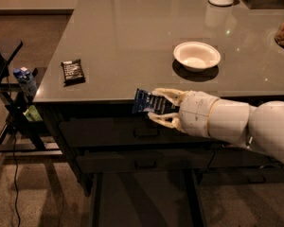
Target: Pick rxbar blueberry from bottom drawer and place on counter
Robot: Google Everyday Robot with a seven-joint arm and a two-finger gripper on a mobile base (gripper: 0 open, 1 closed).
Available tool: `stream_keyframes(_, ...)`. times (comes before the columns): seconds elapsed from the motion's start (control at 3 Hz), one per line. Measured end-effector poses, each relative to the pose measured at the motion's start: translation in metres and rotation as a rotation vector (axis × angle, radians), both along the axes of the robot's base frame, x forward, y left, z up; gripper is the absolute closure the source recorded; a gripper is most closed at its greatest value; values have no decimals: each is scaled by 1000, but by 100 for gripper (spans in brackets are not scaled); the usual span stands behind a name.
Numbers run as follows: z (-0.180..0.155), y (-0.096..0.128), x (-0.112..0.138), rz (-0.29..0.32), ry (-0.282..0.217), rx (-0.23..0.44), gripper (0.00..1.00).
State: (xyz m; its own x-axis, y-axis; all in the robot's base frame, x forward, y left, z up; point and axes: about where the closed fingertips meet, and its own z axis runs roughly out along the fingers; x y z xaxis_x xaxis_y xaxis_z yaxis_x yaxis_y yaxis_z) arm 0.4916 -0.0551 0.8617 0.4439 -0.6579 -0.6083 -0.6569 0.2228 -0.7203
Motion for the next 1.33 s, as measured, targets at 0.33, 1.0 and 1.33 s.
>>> stream_keyframes(0.33,17,2,21,4,-13,14,100)
stream_keyframes(1.0,47,38,85,92,-6,17,100)
stream_keyframes(1.33,50,52,86,116,-11,20,100)
